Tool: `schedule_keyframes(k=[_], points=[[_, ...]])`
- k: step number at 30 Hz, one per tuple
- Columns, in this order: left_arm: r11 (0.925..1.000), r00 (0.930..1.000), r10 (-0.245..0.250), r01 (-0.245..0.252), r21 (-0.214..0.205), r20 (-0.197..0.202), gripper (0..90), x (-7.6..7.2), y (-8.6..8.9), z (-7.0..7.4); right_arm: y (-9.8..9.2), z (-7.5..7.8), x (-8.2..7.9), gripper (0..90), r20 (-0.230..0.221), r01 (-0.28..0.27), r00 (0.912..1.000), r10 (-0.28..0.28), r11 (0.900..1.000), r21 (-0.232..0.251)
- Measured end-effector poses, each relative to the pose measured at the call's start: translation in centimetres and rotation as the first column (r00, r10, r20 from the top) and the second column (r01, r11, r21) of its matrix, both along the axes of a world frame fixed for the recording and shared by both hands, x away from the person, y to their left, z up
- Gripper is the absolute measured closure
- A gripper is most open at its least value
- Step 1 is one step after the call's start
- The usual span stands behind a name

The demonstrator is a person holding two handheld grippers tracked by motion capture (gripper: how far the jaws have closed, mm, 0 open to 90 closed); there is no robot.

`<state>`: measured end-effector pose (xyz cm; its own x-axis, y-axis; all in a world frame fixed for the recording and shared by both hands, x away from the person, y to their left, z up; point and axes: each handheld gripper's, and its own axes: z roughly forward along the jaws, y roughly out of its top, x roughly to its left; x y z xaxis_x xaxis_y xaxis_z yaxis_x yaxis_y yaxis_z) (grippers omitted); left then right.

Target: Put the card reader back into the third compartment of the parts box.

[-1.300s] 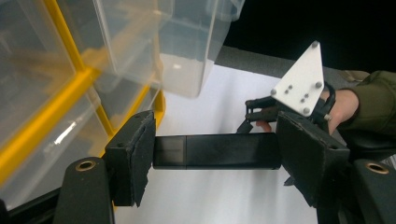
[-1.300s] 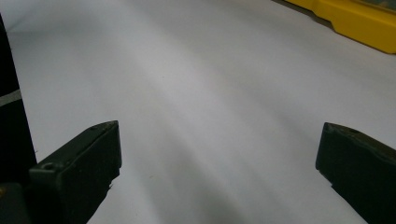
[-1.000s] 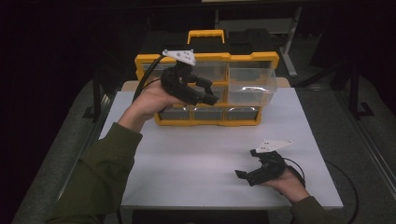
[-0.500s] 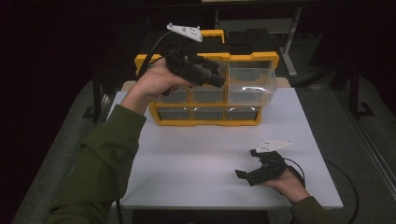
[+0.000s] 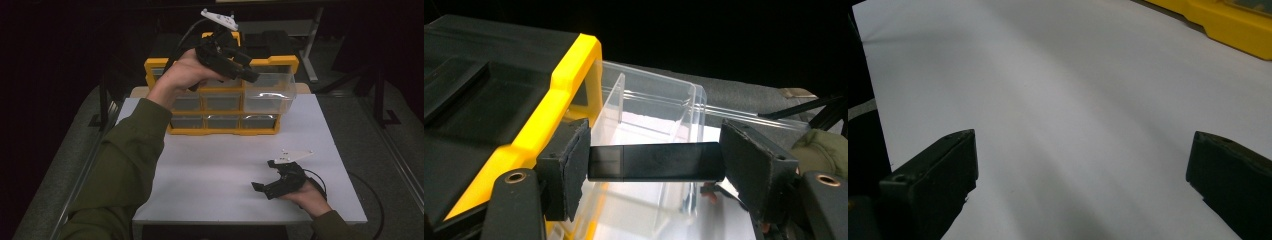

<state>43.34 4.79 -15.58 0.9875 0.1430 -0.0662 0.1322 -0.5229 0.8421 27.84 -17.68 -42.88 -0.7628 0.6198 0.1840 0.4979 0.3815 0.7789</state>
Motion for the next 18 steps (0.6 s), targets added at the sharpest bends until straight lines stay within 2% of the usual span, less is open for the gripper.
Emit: schedule_keyframes(k=[7,9,12,18], points=[[0.9997,0.9999,0.007,-0.007,0.021,-0.012,29.9,0.3,-1.7,-1.1,-0.1,0.0,0.0,0.0,0.002,-0.003,1.0,0.003,1.0,0.006],[0.999,0.9992,0.039,-0.039,0.022,0.004,26.7,0.4,-1.9,-1.2,0.0,0.0,0.0,0.0,0.002,-0.004,1.0,0.004,0.9999,0.009],[0.9984,0.9984,0.055,-0.055,0.006,-0.006,21.8,0.7,-1.8,-1.2,0.0,-0.1,0.1,0.0,0.0,-0.01,1.0,0.01,0.9999,0.009],[0.9976,0.9976,0.069,-0.069,-0.002,-0.002,20.6,0.5,-0.8,-1.1,-0.1,-0.1,0.2,0.0,-0.001,-0.016,0.9999,0.016,0.9997,0.016]])
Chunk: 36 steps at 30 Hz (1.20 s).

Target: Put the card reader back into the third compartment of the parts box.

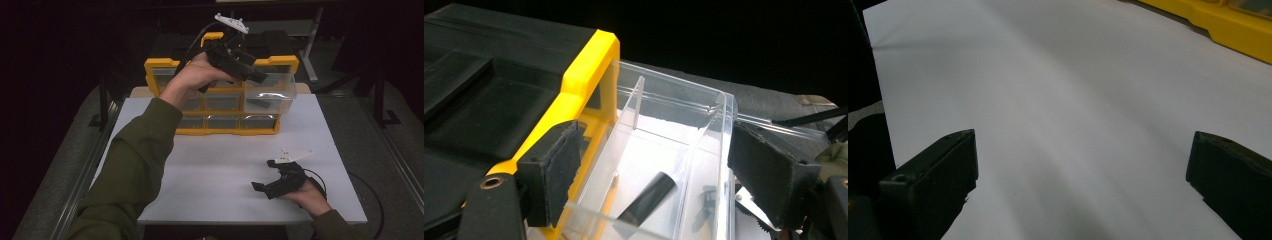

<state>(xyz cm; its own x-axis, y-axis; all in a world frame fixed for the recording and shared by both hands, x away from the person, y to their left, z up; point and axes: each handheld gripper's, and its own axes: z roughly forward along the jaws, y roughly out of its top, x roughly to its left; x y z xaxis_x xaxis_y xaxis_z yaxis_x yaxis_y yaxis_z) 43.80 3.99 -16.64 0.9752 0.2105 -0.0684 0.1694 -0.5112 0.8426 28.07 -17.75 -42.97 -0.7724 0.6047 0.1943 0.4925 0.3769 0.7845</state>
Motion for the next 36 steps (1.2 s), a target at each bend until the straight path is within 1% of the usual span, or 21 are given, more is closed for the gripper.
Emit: schedule_keyframes(k=[2,4,7,11,16,18,20,22,27,33,36], points=[[1.0,1.0,0.003,-0.003,-0.008,0.0,20.2,-0.3,0.5,-0.1,0.1,0.0,0.1,0.0,-0.001,-0.002,1.0,0.002,1.0,0.0],[1.0,0.9999,-0.007,0.007,-0.004,0.008,20.0,-0.5,1.1,-0.3,0.1,-0.1,0.1,0.0,-0.002,-0.003,1.0,0.003,1.0,-0.003],[1.0,1.0,-0.002,0.002,-0.005,0.009,18.8,-0.8,2.1,-0.7,0.2,-0.1,0.2,0.0,-0.004,-0.005,1.0,0.005,1.0,-0.004],[0.9998,0.9998,0.018,-0.018,-0.007,0.013,17.0,-1.2,3.5,-1.2,0.3,-0.1,0.2,0.0,-0.004,-0.005,1.0,0.005,1.0,-0.006],[0.9988,0.9991,0.042,-0.042,-0.024,0.01,15.3,-1.7,5.2,-2.1,0.2,-0.1,0.2,0.0,-0.003,-0.01,0.9999,0.01,0.9999,-0.012],[0.9982,0.9987,0.05,-0.049,-0.034,0.008,14.8,-1.8,5.8,-2.6,0.2,-0.1,0.2,0.0,-0.002,-0.01,0.9999,0.01,0.9999,-0.012],[0.9978,0.9983,0.058,-0.057,-0.034,0.005,13.9,-2.2,6.4,-3.2,0.3,-0.1,0.2,0.0,-0.002,-0.01,0.9999,0.01,0.9999,-0.014],[0.9975,0.9978,0.066,-0.066,-0.027,0.011,12.3,-2.6,6.9,-3.7,0.3,-0.1,0.2,0.0,0.002,-0.011,0.9999,0.011,0.9999,-0.012],[0.9948,0.9954,0.094,-0.093,-0.042,0.022,9.5,-3.6,8.3,-5.1,0.3,-0.1,0.2,0.0,0.003,-0.01,0.9999,0.01,0.9998,-0.015],[0.9927,0.9927,0.118,-0.117,-0.028,0.026,4.8,-4.8,9.8,-6.9,0.3,-0.1,0.1,0.0,0.004,-0.01,0.9999,0.01,0.9998,-0.015],[0.9911,0.9915,0.128,-0.128,-0.037,0.02,1.7,-5.3,10.5,-8.0,0.3,-0.1,0.1,0.0,0.005,-0.01,0.9999,0.011,0.9998,-0.014]])
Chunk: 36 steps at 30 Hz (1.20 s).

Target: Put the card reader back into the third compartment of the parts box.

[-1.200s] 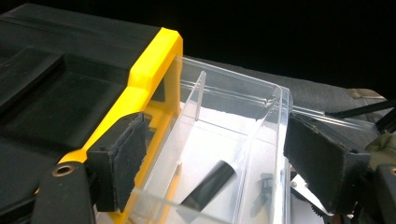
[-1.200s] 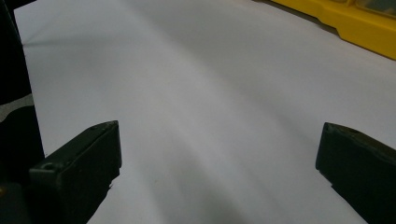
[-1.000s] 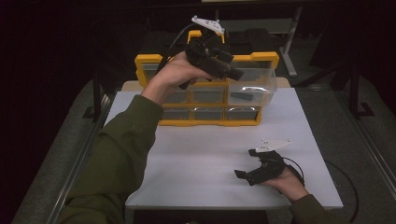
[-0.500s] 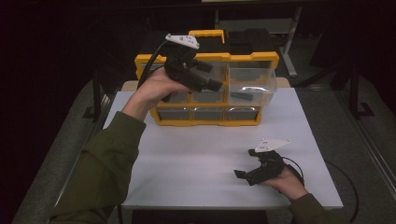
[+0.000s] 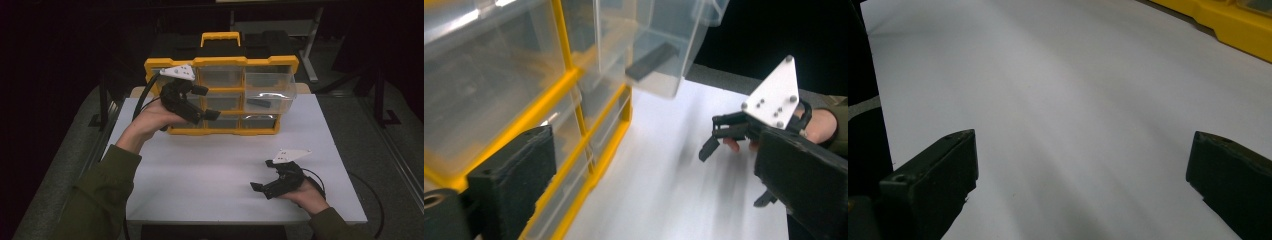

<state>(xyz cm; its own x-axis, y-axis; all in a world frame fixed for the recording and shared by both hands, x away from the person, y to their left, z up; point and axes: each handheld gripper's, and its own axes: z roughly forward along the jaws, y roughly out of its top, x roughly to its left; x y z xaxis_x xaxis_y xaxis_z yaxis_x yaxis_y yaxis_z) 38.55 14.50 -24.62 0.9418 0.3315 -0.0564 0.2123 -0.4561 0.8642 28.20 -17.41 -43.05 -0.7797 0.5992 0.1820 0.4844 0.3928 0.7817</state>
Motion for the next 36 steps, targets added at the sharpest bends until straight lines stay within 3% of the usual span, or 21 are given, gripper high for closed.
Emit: schedule_keyframes(k=[7,22,36], points=[[0.9995,0.9995,0.03,-0.031,-0.001,-0.011,0.0,-1.2,1.7,-3.3,0.0,0.0,0.0,0.0,0.001,0.002,1.0,-0.002,1.0,-0.002],[0.9957,0.9959,0.09,-0.09,0.022,0.009,0.0,-3.2,5.4,-8.3,0.1,-0.1,0.0,0.0,0.005,0.001,1.0,-0.001,0.9999,-0.012],[0.9866,0.9859,0.163,-0.163,0.007,-0.036,0.0,-5.4,9.1,-13.0,0.2,-0.3,0.0,0.0,0.009,0.006,0.9999,-0.006,0.9998,-0.018]])
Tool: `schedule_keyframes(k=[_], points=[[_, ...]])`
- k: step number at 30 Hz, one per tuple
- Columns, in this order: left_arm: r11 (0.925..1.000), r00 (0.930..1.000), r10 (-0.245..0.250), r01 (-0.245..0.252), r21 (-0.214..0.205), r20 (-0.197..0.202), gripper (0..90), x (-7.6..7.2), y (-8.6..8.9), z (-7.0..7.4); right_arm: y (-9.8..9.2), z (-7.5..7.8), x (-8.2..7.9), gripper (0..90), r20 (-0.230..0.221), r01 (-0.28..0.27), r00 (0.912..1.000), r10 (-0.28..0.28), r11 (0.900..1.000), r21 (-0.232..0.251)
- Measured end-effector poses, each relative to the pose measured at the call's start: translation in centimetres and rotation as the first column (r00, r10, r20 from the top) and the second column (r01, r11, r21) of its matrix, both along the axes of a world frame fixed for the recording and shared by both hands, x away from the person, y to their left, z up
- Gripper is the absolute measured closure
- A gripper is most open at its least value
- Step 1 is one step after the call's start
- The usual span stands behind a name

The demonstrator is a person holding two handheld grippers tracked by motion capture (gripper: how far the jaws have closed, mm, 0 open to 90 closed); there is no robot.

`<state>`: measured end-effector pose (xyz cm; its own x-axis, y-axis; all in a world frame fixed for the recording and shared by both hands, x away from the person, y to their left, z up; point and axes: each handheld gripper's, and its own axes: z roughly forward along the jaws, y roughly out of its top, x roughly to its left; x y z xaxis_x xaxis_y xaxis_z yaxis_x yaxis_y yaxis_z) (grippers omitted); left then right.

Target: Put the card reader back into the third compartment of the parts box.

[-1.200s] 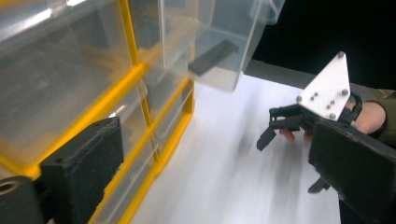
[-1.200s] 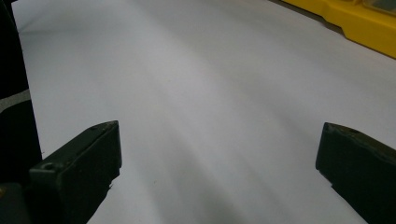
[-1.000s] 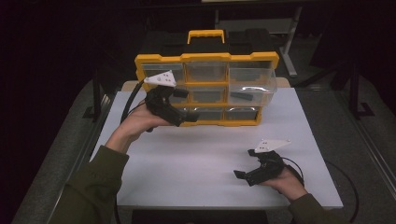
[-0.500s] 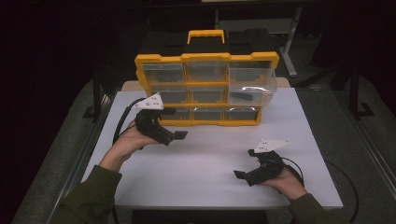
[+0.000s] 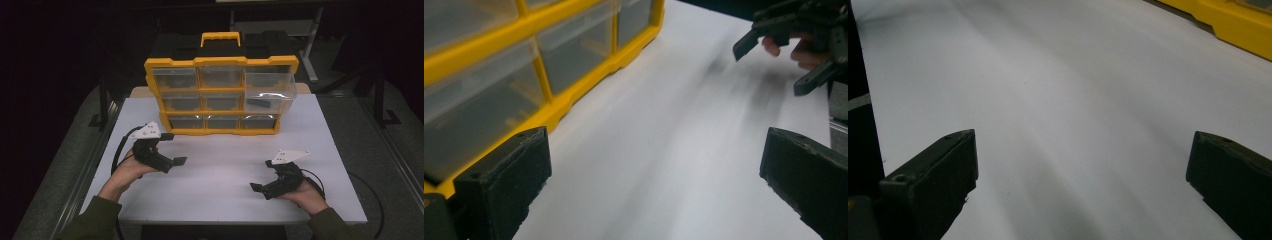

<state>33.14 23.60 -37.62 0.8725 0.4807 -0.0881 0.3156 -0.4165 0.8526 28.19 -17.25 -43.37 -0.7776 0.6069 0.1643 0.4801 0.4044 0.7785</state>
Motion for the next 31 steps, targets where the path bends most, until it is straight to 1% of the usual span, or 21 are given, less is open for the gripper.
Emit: schedule_keyframes(k=[2,6,13,19,22,25,28,31], points=[[1.0,1.0,0.009,-0.009,-0.001,-0.005,0.0,-0.3,0.4,-0.6,0.0,0.0,0.0,0.0,0.001,0.002,1.0,-0.002,1.0,-0.001],[0.9992,0.9992,0.038,-0.038,0.014,0.01,0.0,-1.0,1.1,-1.7,-0.1,0.0,0.0,0.0,0.005,0.01,0.9999,-0.01,1.0,0.001],[0.9968,0.9974,0.071,-0.071,0.037,0.008,0.0,-1.9,2.1,-3.5,-0.2,-0.1,-0.1,0.0,0.01,0.014,0.9998,-0.014,0.9999,-0.004],[0.993,0.9947,0.102,-0.101,0.062,-0.015,0.0,-2.7,3.0,-5.0,-0.2,-0.1,-0.3,0.0,0.02,0.02,0.9996,-0.02,0.9998,-0.008],[0.9898,0.9933,0.115,-0.115,0.085,-0.003,0.0,-3.2,3.4,-5.5,-0.3,-0.2,-0.3,0.0,0.023,0.019,0.9996,-0.019,0.9998,-0.004],[0.9892,0.992,0.126,-0.124,0.077,-0.01,0.0,-3.4,3.8,-5.7,-0.3,-0.2,-0.3,0.0,0.022,0.02,0.9996,-0.02,0.9998,-0.004],[0.9895,0.9918,0.127,-0.127,0.069,-0.008,0.0,-3.5,4.0,-5.6,-0.3,-0.2,-0.4,0.0,0.024,0.022,0.9995,-0.022,0.9997,-0.004],[0.9889,0.9913,0.131,-0.13,0.071,-0.01,0.0,-3.4,4.0,-5.6,-0.4,-0.3,-0.4,0.0,0.026,0.023,0.9994,-0.023,0.9997,-0.005]])
